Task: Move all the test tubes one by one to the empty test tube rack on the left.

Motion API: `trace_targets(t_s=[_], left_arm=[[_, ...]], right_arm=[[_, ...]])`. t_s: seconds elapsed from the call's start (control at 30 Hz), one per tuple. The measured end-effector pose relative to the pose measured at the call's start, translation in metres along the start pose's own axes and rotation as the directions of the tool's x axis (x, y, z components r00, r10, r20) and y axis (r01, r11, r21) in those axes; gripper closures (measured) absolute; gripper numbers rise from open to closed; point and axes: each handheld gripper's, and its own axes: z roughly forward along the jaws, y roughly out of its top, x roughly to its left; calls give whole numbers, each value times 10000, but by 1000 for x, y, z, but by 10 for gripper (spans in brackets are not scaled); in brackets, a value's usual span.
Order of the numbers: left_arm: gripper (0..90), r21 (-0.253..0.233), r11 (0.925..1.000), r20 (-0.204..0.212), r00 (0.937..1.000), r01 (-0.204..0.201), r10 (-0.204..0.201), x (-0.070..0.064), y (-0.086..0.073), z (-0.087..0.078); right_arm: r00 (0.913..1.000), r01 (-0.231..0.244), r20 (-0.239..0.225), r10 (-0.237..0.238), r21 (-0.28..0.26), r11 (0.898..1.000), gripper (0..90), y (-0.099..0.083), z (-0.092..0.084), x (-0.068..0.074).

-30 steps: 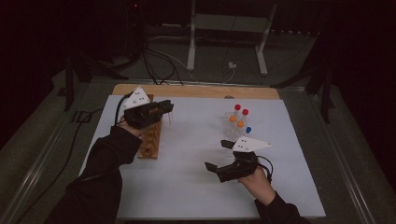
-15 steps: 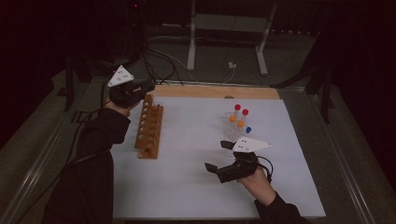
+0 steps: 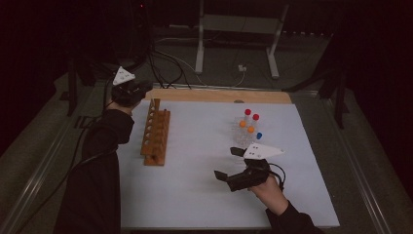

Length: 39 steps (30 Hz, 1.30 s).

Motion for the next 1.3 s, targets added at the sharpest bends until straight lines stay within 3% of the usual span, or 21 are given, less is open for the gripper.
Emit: trace_targets(t_s=[0.07, 0.13, 0.33, 0.77, 0.9, 1.07, 1.3], left_arm=[[777, 81, 10000, -226, 9997, -50, 52, 1, -5, 3], [777, 2, 9997, -192, 9995, 244, -244, 3, -10, 6], [777, 217, 9987, -168, 9988, 453, -450, 2, -24, 15], [777, 754, 9964, -164, 9991, 398, -387, -6, -55, 29], [777, 681, 9964, -169, 9986, 507, -497, -5, -59, 30], [776, 717, 9968, -207, 9992, 356, -342, -6, -59, 30], [773, 718, 9959, -142, 9984, 549, -540, -4, -59, 30]], right_arm=[[10000, 13, 23, -13, 10, 10000, 20, 0, 0, -1], [10000, -25, 2, 25, 13, 10000, 20, -1, 1, -1], [10000, -52, 3, 52, -29, 10000, 20, 0, -1, -1], [10000, -62, -24, 62, -43, 10000, 21, 0, -2, -1], [10000, -66, -43, 66, -27, 10000, 20, 0, -2, -1], [9999, -119, -108, 118, -29, 9999, 21, 1, -2, -1], [9998, -159, -99, 158, -77, 9998, 21, 2, -4, -2]])
